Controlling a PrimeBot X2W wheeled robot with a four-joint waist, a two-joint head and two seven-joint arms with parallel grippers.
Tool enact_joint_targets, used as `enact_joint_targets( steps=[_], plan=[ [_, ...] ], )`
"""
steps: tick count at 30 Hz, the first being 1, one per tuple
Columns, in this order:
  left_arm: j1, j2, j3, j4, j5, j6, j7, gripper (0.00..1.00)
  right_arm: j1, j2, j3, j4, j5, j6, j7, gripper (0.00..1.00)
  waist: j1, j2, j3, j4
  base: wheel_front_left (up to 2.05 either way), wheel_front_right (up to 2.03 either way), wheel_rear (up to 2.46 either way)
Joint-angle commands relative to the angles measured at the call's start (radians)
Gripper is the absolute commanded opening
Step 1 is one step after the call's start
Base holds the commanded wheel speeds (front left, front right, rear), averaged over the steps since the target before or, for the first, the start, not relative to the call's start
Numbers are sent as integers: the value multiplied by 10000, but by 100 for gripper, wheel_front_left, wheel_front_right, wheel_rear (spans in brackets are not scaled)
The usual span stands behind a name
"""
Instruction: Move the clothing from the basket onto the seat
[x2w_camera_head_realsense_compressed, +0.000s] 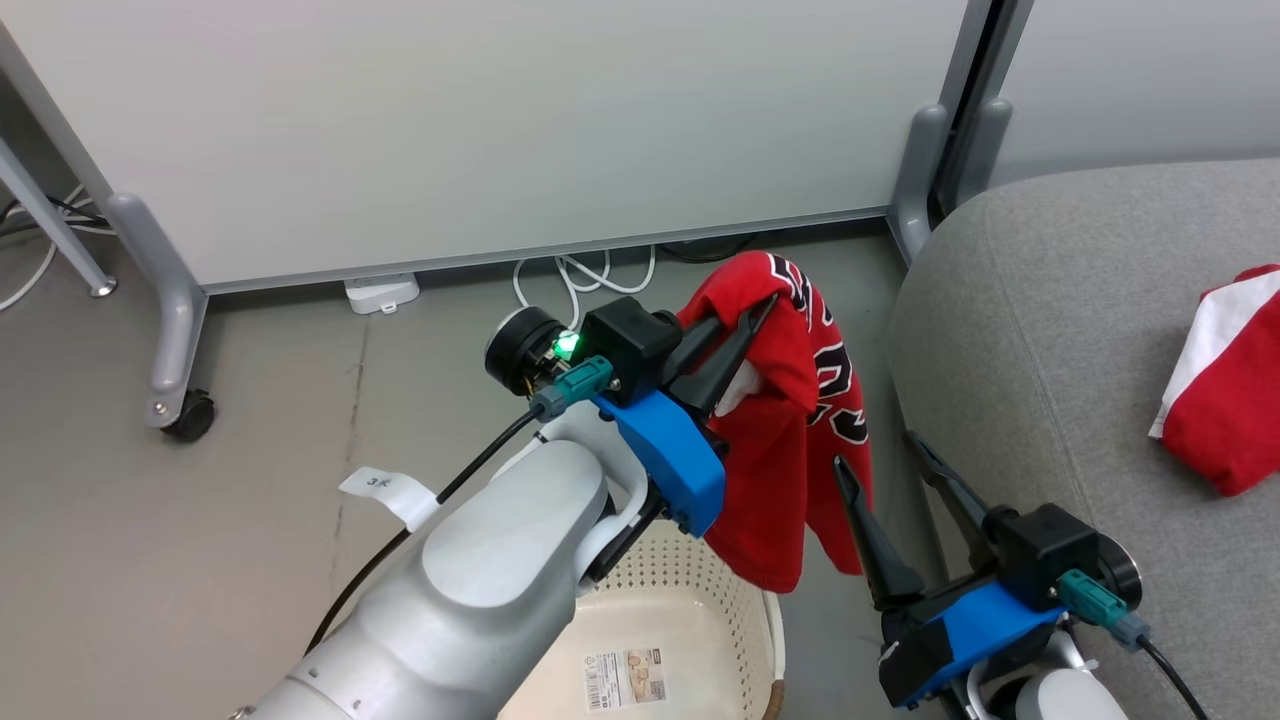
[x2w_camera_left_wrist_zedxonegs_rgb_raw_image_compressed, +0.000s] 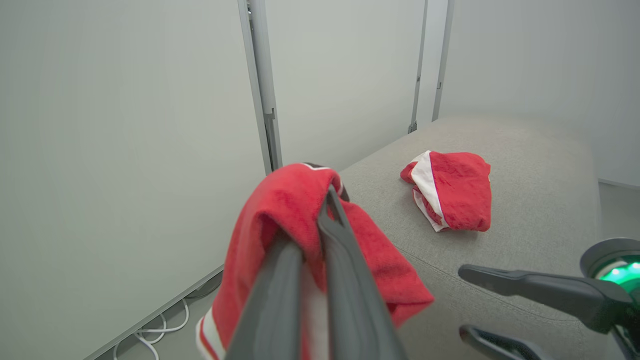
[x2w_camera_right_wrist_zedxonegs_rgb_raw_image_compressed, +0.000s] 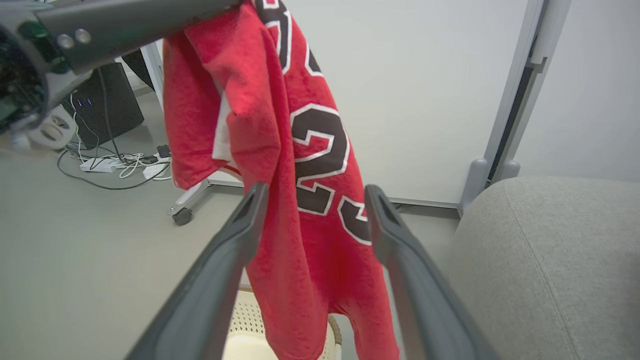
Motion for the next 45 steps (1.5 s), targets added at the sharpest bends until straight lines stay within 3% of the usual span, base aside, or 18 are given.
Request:
enact_joint_targets(
  steps=[1, 19, 27, 40, 41, 42, 44, 45],
  plan=[
    [-123, 2, -60, 29, -89, -9, -50, 0, 100, -12, 31, 23, 86, 5, 26, 100, 1, -1, -10, -12, 0, 0, 0],
    [-318, -19, -504, 88, -548, -9, -50, 0, -370, -12, 522, 438, 173, 5, 440, 100, 1, -1, 100, -50, 0, 0, 0],
    [-407, -18, -623, 5, -620, -9, -50, 0, -1430, -12, 947, 1767, 74, 5, 810, 100, 1, -1, 131, -45, 0, 0, 0],
    [-482, -19, -853, -98, -762, -9, -50, 0, -3340, -12, 1962, 4285, 433, 5, 65, 100, 1, -1, 146, 27, 0, 0, 0],
    [-486, -18, -874, -104, -766, -9, -50, 0, -3451, -14, 2034, 4435, 489, 5, -10, 86, 1, -1, 145, 23, 0, 0, 0],
    [-486, -19, -896, -108, -780, -9, -50, 0, -3565, -14, 2098, 4573, 523, 5, -97, 44, 1, -1, 139, 19, 0, 0, 0],
    [-480, -19, -935, -108, -806, -9, -50, 0, -3715, -14, 2183, 4826, 586, 5, -264, 0, 1, -1, 123, 14, 0, 0, 0],
    [-478, -18, -954, -102, -827, -9, -52, 0, -3762, -14, 2232, 4940, 613, 5, -333, 0, 1, -1, 115, 13, 0, 0, 0]
  ],
)
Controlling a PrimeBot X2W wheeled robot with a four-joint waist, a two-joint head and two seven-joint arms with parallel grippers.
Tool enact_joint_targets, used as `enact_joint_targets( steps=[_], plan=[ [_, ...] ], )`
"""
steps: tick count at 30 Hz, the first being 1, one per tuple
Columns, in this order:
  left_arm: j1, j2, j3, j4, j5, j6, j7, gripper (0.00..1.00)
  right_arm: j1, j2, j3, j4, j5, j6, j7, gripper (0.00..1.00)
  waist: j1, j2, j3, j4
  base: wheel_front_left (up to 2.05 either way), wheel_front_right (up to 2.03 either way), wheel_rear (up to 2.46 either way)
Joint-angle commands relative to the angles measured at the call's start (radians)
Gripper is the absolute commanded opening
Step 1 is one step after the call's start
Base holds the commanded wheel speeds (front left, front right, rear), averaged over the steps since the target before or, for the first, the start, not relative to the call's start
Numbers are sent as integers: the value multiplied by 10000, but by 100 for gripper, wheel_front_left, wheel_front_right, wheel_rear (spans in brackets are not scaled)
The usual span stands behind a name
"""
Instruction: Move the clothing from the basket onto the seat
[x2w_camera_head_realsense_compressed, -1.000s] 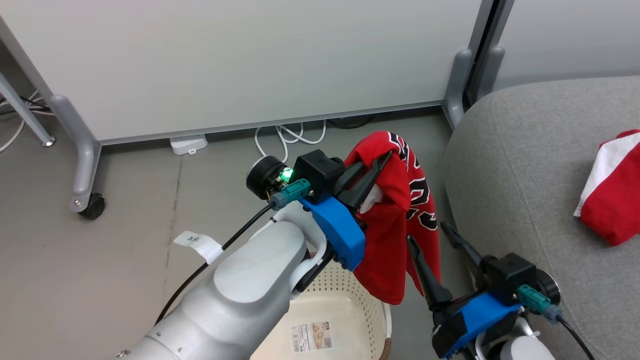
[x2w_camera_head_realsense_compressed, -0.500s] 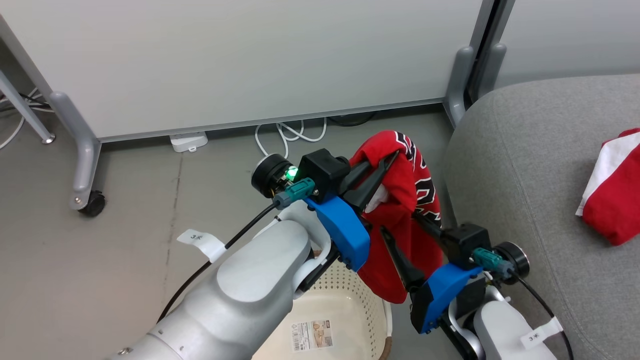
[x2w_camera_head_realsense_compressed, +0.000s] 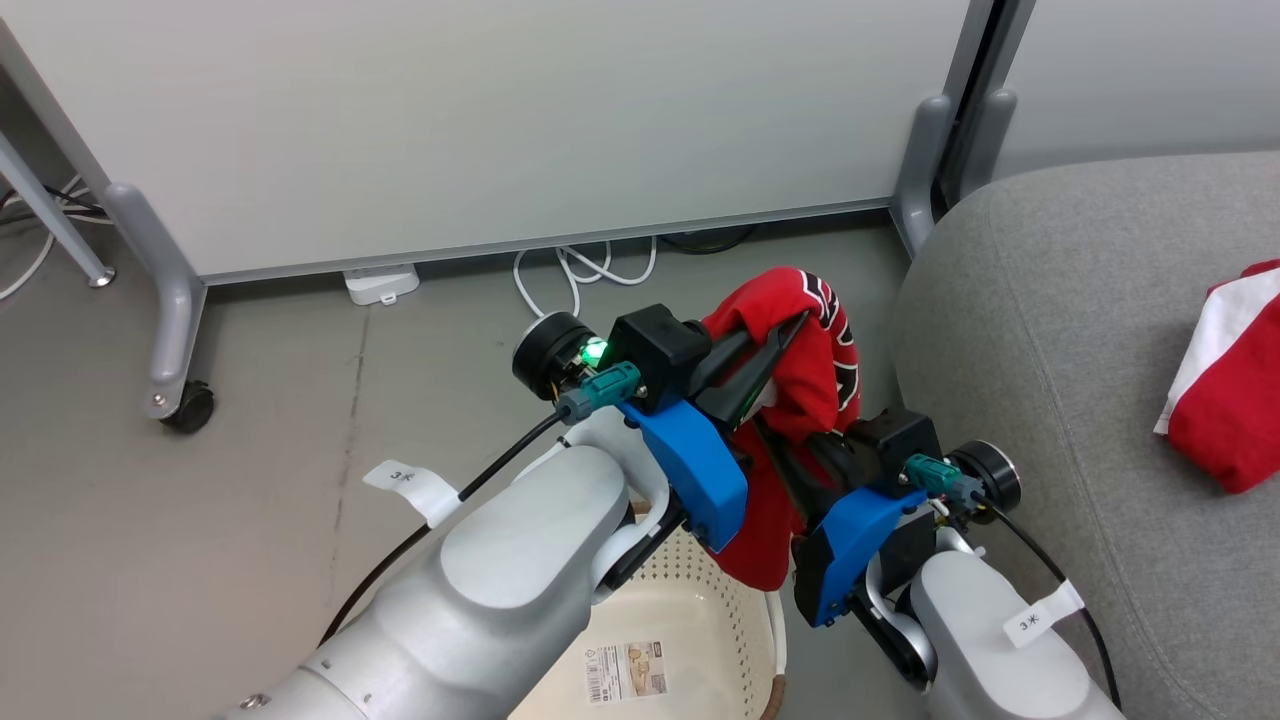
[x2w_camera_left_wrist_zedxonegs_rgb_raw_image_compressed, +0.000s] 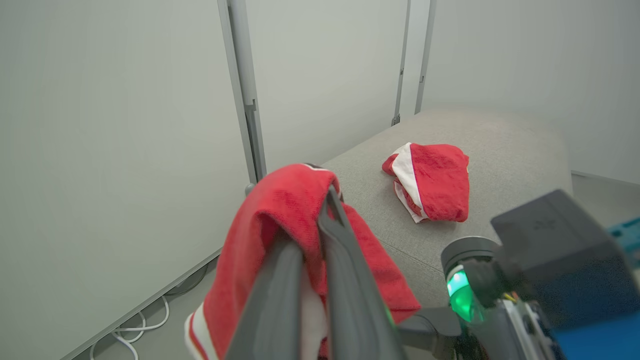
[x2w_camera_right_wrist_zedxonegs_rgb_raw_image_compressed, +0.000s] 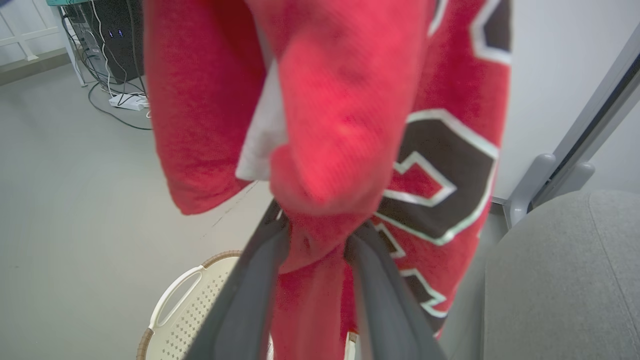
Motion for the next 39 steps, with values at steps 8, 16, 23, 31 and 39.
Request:
enact_joint_targets(
  steps=[8, 16, 23, 31, 39],
  plan=[
    [-156, -6, -7, 79, -63, -9, -52, 0, -329, -14, 85, 685, 165, 5, -375, 0, 0, 0, -85, -45, 0, 0, 0],
    [3, -6, 29, 128, -64, -9, -52, 0, -356, -14, 126, 953, 293, 5, -522, 0, 0, 0, -205, -92, 0, 0, 0],
    [83, -6, -23, 214, -98, -9, -52, 0, -388, -14, 147, 1063, 360, 5, -593, 0, 0, 0, -247, -121, 0, 0, 0],
    [64, -5, -104, 320, -181, -9, -50, 85, -467, -14, 124, 1123, 384, 5, -639, 0, 0, 0, -209, -137, 0, 0, 0],
    [194, -5, -268, 487, -427, -9, -50, 100, -533, -14, -44, 1199, 383, 5, -727, 0, 0, 0, -197, -145, 0, 0, 0]
  ],
)
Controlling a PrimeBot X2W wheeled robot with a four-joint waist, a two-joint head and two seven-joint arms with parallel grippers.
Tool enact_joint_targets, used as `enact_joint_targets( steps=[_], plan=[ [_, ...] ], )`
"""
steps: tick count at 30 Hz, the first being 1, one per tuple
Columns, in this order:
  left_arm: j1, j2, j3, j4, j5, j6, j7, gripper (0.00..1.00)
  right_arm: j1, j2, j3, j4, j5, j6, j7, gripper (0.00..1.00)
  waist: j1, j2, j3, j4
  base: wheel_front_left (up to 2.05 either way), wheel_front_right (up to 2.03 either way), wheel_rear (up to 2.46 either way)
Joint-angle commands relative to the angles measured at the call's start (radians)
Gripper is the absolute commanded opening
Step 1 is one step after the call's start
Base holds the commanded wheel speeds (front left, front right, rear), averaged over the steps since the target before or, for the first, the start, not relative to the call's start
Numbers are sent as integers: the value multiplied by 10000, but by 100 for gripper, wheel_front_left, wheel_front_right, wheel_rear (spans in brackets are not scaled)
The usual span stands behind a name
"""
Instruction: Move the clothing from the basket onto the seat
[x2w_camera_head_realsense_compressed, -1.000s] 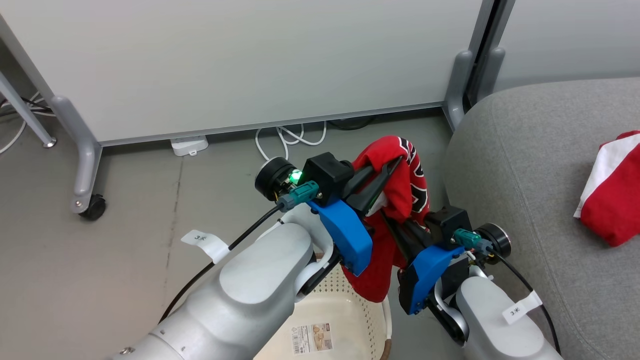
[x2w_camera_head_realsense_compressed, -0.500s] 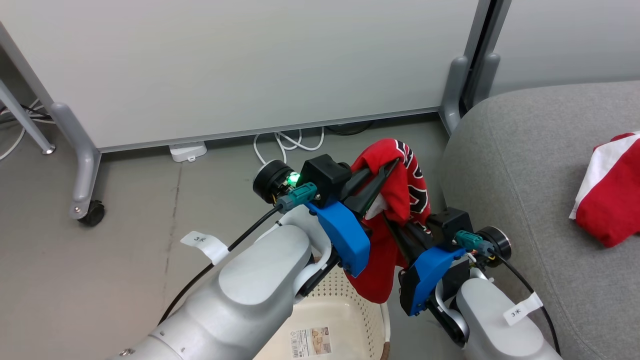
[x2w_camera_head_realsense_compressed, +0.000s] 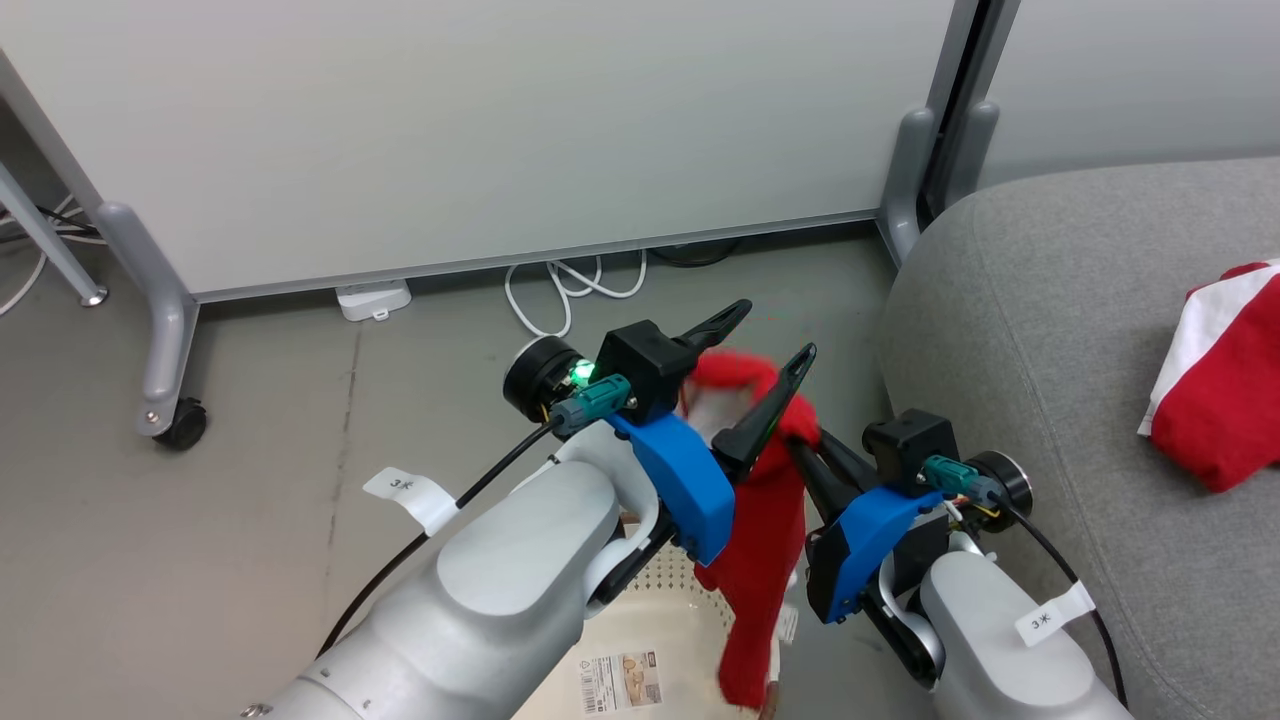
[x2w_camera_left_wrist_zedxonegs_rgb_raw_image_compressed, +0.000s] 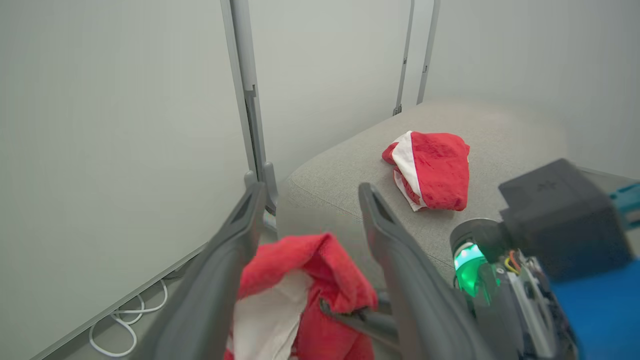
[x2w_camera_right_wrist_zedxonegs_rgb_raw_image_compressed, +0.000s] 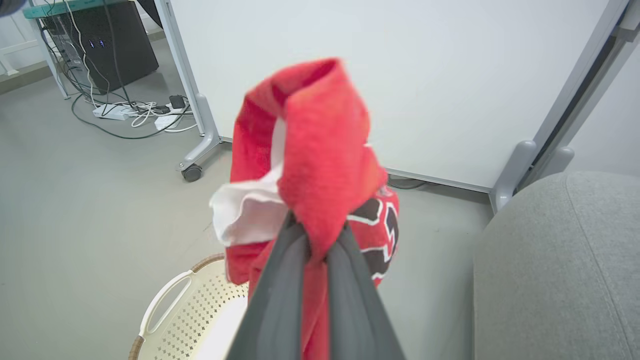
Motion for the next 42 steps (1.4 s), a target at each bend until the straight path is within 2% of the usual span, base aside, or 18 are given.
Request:
enact_joint_targets(
  steps=[1, 8, 17, 27, 33, 42],
  plan=[
    [105, 0, 14, 36, -23, -9, -47, 100, -216, -12, -40, 20, -40, 5, -74, 0, 0, 0, 6, 5, 0, 0, 0],
    [588, 194, 813, -225, 353, 16, -47, 100, -181, -12, -397, -35, -231, 5, -168, 0, 0, 0, 70, 41, 0, 0, 0],
    [2453, 1010, 2972, -2069, 1620, 212, -38, 100, 178, -12, -1022, -530, -632, 5, -230, 0, 0, 0, 139, -120, 0, 0, 0],
    [5008, 1578, 5316, -3900, 3069, 95, -38, 100, 740, -12, -1831, -1611, -1055, 5, 76, 0, 0, 0, 223, -415, 0, 0, 0],
    [6219, 1729, 6335, -4641, 3776, 41, -38, 100, 1074, -11, -2065, -2344, -1141, 5, 334, 0, 0, 0, 279, -739, 0, 0, 0],
    [7199, 1422, 7349, -5173, 4367, -21, -38, 100, 1318, -11, -2061, -2999, -1033, 5, 615, 0, 0, 0, 390, -1464, 0, 0, 0]
  ],
)
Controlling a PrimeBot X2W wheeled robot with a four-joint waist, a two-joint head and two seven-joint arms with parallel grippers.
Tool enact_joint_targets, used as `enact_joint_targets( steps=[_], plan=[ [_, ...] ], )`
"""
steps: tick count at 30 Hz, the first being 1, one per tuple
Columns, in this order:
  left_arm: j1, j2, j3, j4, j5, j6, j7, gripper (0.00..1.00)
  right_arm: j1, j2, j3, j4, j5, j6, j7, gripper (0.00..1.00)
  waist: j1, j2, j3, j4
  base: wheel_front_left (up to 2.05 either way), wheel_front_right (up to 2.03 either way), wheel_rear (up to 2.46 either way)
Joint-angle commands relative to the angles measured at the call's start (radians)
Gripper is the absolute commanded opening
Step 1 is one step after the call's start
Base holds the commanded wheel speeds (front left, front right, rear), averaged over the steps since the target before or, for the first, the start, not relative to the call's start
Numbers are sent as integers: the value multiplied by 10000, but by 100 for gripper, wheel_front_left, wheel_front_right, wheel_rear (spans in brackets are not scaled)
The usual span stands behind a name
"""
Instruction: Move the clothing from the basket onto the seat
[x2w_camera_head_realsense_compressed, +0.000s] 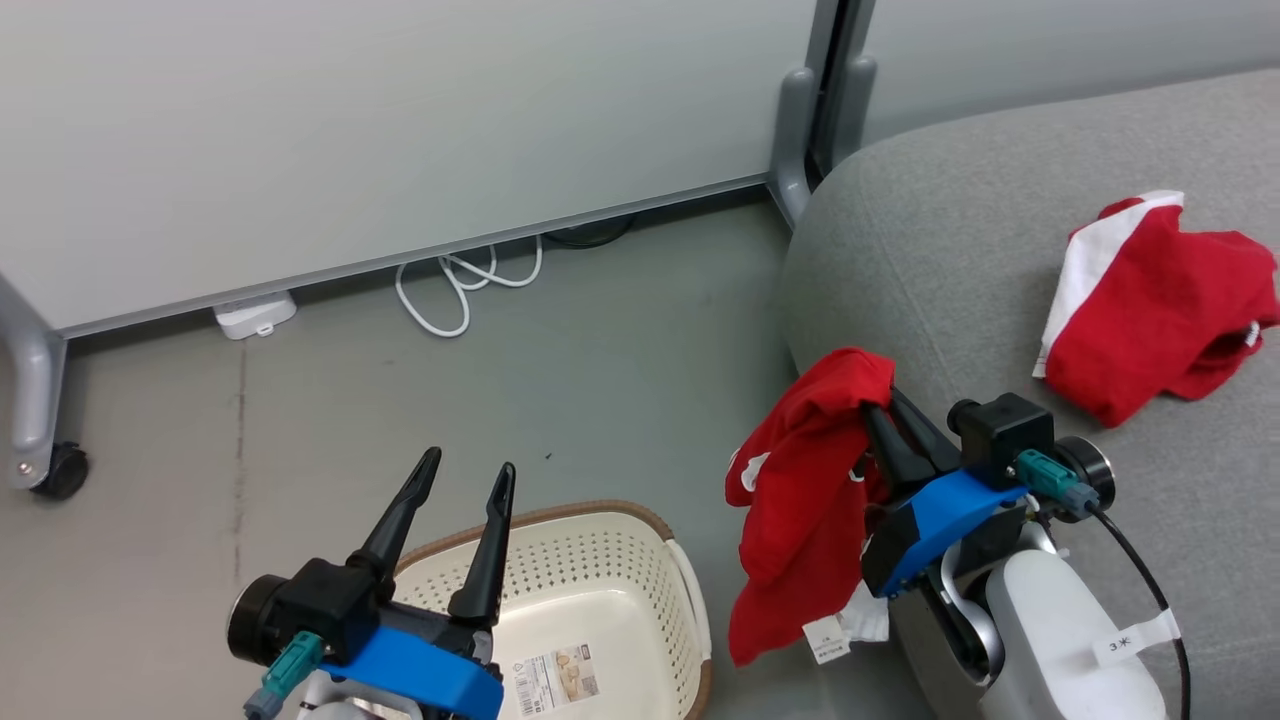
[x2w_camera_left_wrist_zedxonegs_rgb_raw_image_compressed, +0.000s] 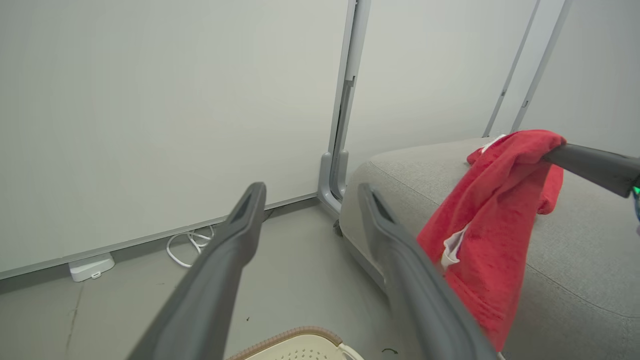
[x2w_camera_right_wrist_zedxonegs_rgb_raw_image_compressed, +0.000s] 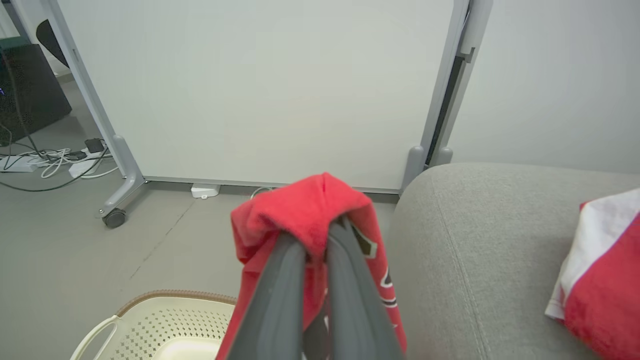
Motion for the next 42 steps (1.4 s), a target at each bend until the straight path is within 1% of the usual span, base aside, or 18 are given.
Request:
enact_joint_targets(
  steps=[1, 5, 13, 20, 21, 23, 27, 32, 39, 42],
  plan=[
    [55, -17, 54, -69, 108, -83, -26, 100, 72, -5, 9, -133, 41, 5, 17, 0, 0, -1, 54, -253, 0, 0, 0],
    [-19, -49, 10, -120, 187, -78, -26, 100, 101, -8, 74, -266, 109, 5, 39, 0, 0, -1, 131, -727, 0, 0, 0],
    [-141, 150, -242, 129, 39, -63, -26, 100, 132, -7, 186, -326, 310, 5, -31, 0, 0, -1, 268, -1772, 0, 0, 0],
    [-205, 309, -253, 331, -35, -62, -26, 100, 111, -4, 308, -296, 461, 5, -160, 0, 0, -1, 427, -2647, 0, 0, 0],
    [-215, 328, -230, 371, -55, -63, -26, 100, 99, -4, 325, -259, 544, 5, -210, 0, 0, -1, 479, -2862, 0, 0, 0],
    [-224, 332, -263, 398, -63, -63, -26, 100, 109, -4, 303, -216, 578, 5, -267, 0, 0, -1, 520, -3036, 0, 0, 0],
    [-256, 352, -309, 400, -96, -63, -26, 100, 153, -4, 303, -137, 613, 5, -356, 0, 0, -1, 561, -3266, 0, 0, 0],
    [-281, 371, -329, 392, -97, -63, -26, 100, 105, -4, 300, -71, 659, 5, -394, 0, 0, -1, 584, -3371, 0, 0, 0],
    [-245, 293, -316, 290, -82, -64, -26, 100, -149, -5, 175, -51, 700, 5, -439, 0, 0, -1, 653, -3326, 0, 0, 0],
    [-237, 314, -264, 247, -53, -64, -26, 100, -515, -8, -61, -143, 530, 5, -413, 0, 0, -1, 766, -3307, 0, 0, 0]
  ],
)
